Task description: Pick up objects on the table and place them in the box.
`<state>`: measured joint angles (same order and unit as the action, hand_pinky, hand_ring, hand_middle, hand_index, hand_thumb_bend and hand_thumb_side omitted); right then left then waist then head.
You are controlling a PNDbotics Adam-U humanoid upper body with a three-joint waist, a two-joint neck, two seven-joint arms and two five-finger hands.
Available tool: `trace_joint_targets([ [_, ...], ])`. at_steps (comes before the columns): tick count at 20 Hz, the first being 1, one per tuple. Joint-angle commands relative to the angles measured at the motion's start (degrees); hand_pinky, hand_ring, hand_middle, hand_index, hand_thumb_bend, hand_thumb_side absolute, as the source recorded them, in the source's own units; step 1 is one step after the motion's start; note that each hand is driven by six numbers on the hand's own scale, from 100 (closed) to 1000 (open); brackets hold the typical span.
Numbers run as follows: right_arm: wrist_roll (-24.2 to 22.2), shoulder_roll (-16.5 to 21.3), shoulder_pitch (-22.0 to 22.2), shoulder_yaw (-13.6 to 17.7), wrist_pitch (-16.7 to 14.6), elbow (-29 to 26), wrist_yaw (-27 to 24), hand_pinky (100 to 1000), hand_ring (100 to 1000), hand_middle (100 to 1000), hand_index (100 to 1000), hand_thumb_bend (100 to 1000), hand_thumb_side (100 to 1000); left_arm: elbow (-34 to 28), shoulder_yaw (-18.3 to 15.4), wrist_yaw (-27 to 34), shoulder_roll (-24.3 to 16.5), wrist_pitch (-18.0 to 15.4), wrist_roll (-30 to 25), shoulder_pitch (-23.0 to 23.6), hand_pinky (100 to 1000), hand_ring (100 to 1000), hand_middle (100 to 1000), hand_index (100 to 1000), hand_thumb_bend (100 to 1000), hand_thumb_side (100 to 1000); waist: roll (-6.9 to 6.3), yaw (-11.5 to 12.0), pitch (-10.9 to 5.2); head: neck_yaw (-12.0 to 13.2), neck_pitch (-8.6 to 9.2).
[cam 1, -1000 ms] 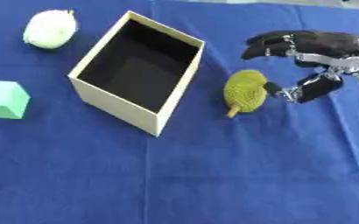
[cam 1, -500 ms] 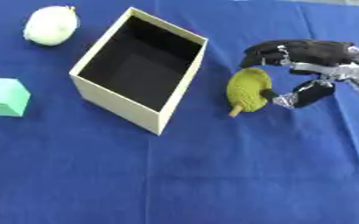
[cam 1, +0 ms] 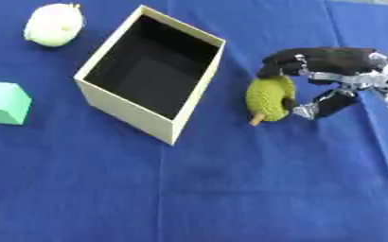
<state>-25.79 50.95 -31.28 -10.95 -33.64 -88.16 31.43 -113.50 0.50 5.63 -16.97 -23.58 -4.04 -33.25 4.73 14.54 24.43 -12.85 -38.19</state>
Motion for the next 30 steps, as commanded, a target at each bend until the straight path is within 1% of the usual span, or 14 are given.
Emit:
trace_joint_targets([
  [1, 0.0, 1.21, -0.83, 0.7, 0.43, 0.38, 2.39, 1000, 1000, 800, 923, 100, 276, -1.09, -0.04, 0.58, -0.34, 0.23, -0.18, -0.84, 796, 795, 704, 879, 100, 570, -0.1, 0.11, -0.99, -0.18, 0.86],
  [2, 0.32, 1.09, -0.82, 0.62, 0.45, 0.47, 3.18, 1000, 1000, 730, 876, 100, 276, -1.09, -0.04, 0.63, -0.31, 0.28, -0.21, -0.83, 796, 795, 704, 878, 100, 570, -0.09, 0.14, -0.97, -0.19, 0.84],
  [4, 1.41, 0.84, -0.8, 0.48, 0.43, 0.6, 4.18, 1000, 1000, 638, 817, 100, 274, -1.09, -0.04, 0.69, -0.26, 0.41, -0.3, -0.8, 796, 795, 703, 878, 100, 570, -0.08, 0.17, -0.97, -0.16, 0.78],
  [5, 2.1, 0.76, -0.78, 0.42, 0.36, 0.6, 4.44, 998, 1000, 623, 805, 100, 274, -1.09, -0.03, 0.71, -0.23, 0.46, -0.35, -0.79, 796, 795, 703, 878, 100, 570, -0.07, 0.17, -0.97, -0.16, 0.76],
  [6, 2.86, 0.71, -0.78, 0.4, 0.33, 0.55, 4.69, 976, 1000, 584, 769, 100, 276, -1.09, -0.02, 0.74, -0.19, 0.51, -0.39, -0.77, 796, 795, 702, 877, 100, 570, -0.06, 0.16, -0.98, -0.15, 0.74],
  [8, 4.63, 0.59, -0.74, 0.39, 0.46, 0.4, 4.92, 945, 1000, 535, 716, 100, 275, -1.09, 0.0, 0.81, -0.11, 0.59, -0.48, -0.73, 796, 793, 701, 876, 100, 570, -0.06, 0.17, -0.97, -0.13, 0.73],
  [10, 6.5, 0.54, -0.69, 0.37, 0.69, 0.25, 4.49, 923, 1000, 511, 687, 100, 279, -1.09, -0.07, 0.88, -0.07, 0.61, -0.48, -0.73, 796, 793, 700, 876, 100, 570, -0.08, 0.18, -0.97, -0.12, 0.65],
  [13, 8.95, 0.57, -0.49, -0.06, 0.69, 0.19, 3.81, 910, 1000, 511, 683, 100, 280, -1.09, -0.07, 0.95, -0.02, 0.69, -0.44, -0.79, 795, 792, 699, 876, 100, 569, -0.1, 0.19, -0.98, -0.13, 0.58],
  [15, 9.81, 0.57, -0.32, -0.44, 0.43, 0.19, 3.53, 898, 1000, 522, 690, 100, 281, -1.09, -0.05, 1.0, 0.05, 0.73, -0.39, -0.88, 796, 792, 697, 876, 100, 570, -0.12, 0.19, -1.01, -0.11, 0.55],
  [21, 9.9, 0.6, 0.05, -0.91, -0.29, -0.08, 1.89, 891, 1000, 540, 692, 100, 272, -1.09, -0.07, 1.16, 0.03, 0.9, -0.31, -0.73, 795, 790, 694, 876, 100, 570, -0.24, 0.08, -1.13, -0.03, 0.26],
  [25, 9.99, 0.95, 0.27, -0.72, -0.38, -1.6, -0.15, 885, 1000, 520, 673, 100, 253, -1.09, -0.09, 1.22, 0.03, 1.03, -0.27, -0.65, 796, 789, 691, 875, 100, 570, -0.29, -0.14, -1.38, 0.04, 0.07],
  [30, 10.63, 1.78, 0.53, -0.24, 0.24, -4.01, -2.57, 882, 1000, 501, 654, 100, 239, -1.09, -0.17, 1.24, 0.05, 1.15, -0.15, -0.5, 796, 788, 687, 873, 100, 569, -0.41, -0.28, -1.75, 0.09, -0.03],
])
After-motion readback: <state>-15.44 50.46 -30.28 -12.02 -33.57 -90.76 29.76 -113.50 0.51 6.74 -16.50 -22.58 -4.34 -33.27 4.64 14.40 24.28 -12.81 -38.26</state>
